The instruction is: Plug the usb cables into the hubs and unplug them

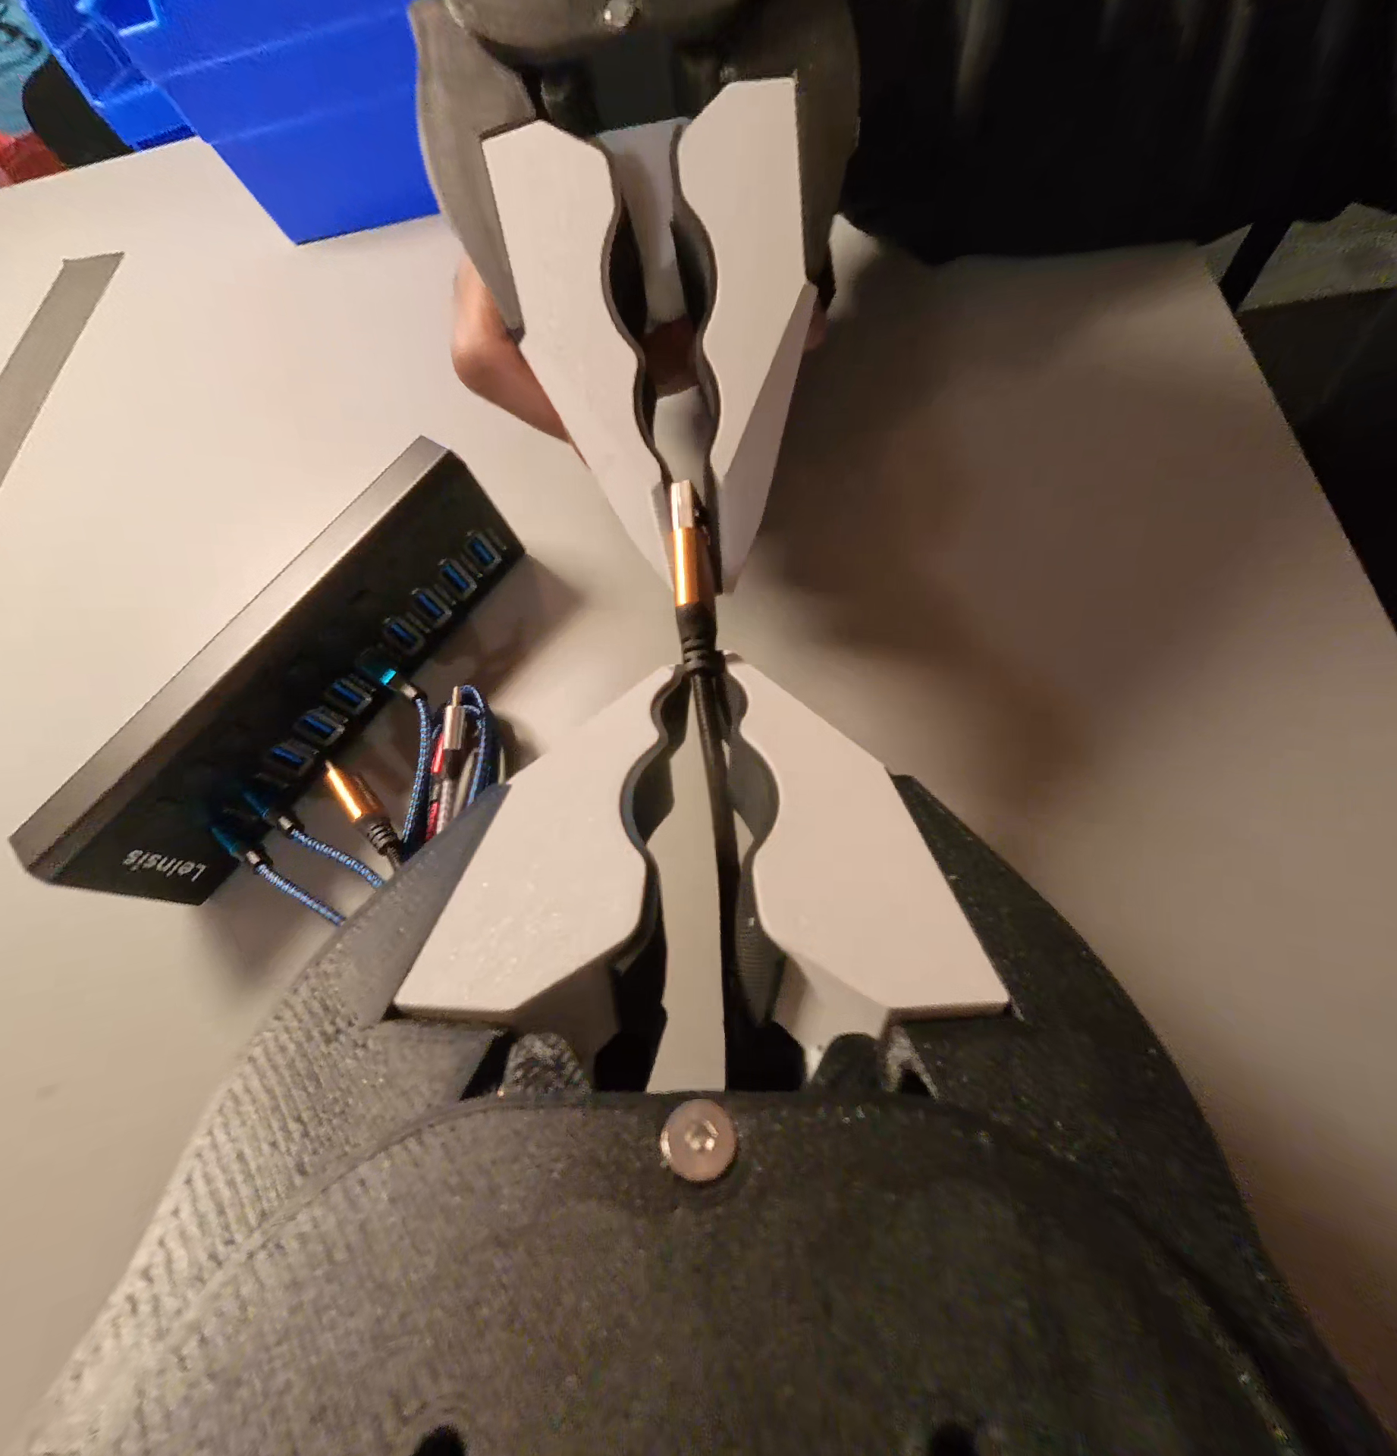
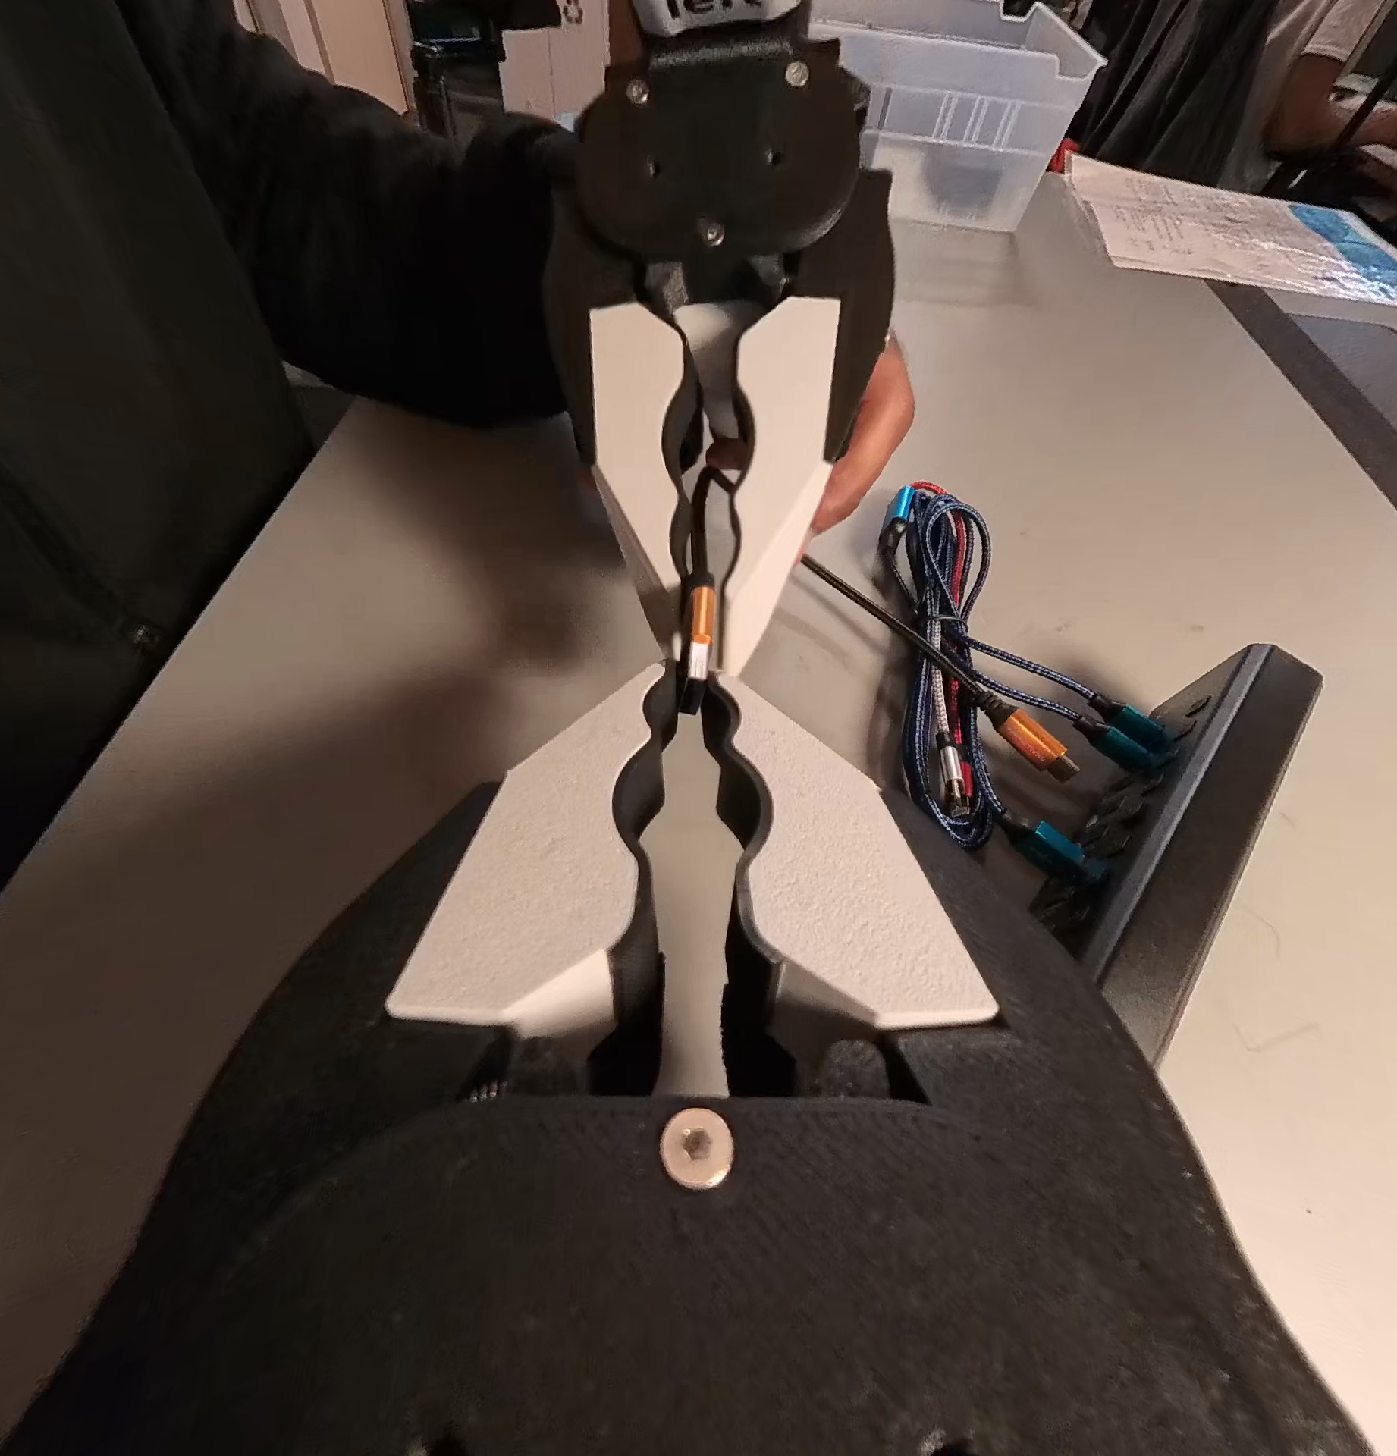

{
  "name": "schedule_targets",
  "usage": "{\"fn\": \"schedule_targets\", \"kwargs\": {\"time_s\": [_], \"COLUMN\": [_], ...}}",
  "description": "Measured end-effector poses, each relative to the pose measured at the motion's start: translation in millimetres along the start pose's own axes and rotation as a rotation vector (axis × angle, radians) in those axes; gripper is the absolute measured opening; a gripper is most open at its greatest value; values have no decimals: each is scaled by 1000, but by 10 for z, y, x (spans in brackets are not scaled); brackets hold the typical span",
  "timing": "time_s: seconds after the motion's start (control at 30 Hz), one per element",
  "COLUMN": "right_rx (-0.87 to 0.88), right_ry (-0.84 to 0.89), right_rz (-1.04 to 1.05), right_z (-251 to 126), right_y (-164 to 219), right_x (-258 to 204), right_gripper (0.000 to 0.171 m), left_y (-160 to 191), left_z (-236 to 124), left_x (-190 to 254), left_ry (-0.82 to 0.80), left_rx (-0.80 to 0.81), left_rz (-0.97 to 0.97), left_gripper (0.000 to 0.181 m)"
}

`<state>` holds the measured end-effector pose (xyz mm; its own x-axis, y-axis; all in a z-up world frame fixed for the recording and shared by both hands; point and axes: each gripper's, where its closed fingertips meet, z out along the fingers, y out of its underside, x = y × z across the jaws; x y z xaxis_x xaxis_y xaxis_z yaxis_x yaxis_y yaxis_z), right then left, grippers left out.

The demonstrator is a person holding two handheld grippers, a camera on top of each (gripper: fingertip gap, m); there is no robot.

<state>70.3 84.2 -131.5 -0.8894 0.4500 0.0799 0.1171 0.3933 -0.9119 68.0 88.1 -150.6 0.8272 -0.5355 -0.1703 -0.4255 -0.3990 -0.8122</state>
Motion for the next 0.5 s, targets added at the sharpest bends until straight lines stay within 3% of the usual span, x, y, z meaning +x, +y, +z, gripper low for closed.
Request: {"fn": "schedule_targets", "kwargs": {"time_s": [0.5], "right_rx": [7], "right_ry": [-27], "right_rz": [-9], "right_z": [-38], "right_y": [20], "right_x": [-40], "right_gripper": [5], "left_y": [-177], "left_z": [48], "left_x": [60], "left_ry": [90], "left_rx": [197], "left_rz": [-106], "left_gripper": [15]}}
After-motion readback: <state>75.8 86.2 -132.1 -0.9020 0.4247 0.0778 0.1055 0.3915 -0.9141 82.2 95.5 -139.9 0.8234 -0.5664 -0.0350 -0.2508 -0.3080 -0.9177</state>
